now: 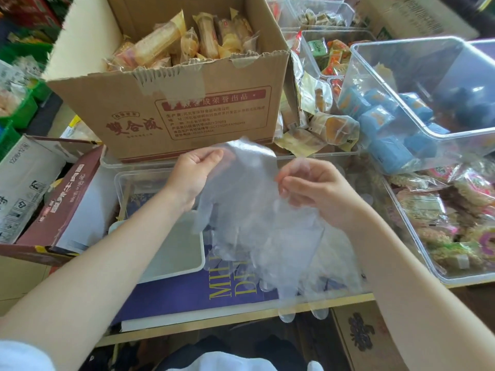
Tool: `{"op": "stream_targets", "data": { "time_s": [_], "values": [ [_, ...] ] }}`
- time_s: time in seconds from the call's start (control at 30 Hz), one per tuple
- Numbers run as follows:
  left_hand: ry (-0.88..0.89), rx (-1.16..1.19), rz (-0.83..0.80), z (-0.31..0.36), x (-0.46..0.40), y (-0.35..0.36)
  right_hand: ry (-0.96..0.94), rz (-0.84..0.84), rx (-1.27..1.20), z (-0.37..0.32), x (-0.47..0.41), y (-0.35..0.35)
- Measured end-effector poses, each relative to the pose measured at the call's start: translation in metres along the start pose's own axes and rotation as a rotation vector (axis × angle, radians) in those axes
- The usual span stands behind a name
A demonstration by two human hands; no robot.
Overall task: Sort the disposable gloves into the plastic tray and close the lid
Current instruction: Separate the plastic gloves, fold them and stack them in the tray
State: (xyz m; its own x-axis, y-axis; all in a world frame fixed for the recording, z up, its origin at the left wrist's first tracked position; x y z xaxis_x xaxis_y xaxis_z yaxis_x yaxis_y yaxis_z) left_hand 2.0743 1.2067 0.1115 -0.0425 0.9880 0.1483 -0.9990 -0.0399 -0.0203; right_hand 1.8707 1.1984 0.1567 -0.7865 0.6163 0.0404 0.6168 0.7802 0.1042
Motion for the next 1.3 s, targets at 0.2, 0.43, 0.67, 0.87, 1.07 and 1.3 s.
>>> {"op": "stream_targets", "data": {
  "time_s": [0.2, 0.43, 0.67, 0.87, 1.07, 1.3],
  "values": [
    [0.003, 0.105, -0.245, 0.015, 0.001, 0.011, -0.006, -0.148, -0.34, -0.003, -0.017, 0.005],
    [-0.091, 0.25, -0.303, 0.008, 0.009, 0.023, 0.159, 0.323, 0.035, 0.009, -0.03, -0.02],
    [-0.178, 0.375, -0.382, -0.005, 0.013, 0.029, 0.083, 0.53, 0.122, 0.009, -0.029, -0.028],
    [-0.155, 0.459, -0.446, -0.004, 0.014, 0.036, 0.064, 0.314, -0.277, 0.026, -0.039, -0.022],
    [-0.132, 0.337, -0.394, -0.017, 0.01, 0.03, 0.037, 0.289, -0.27, 0.038, -0.04, -0.016],
    [-0.164, 0.327, -0.372, -0.023, 0.019, 0.039, 0.076, 0.628, 0.054, 0.049, -0.027, -0.031]
  ]
}}
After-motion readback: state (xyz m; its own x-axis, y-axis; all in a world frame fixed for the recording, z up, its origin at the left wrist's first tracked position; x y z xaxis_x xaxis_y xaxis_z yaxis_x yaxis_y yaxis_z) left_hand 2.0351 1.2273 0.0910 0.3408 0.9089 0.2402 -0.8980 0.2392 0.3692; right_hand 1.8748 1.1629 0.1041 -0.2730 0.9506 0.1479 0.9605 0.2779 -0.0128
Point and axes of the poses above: each hand's wrist, its own x-axis away from the middle knuckle, its own y-axis out of the palm, z = x × y, the point moved 7 cm from there along -x, towards the middle knuckle, and after that the axes turned 15 degrees about -z, right-handed, at the moved point
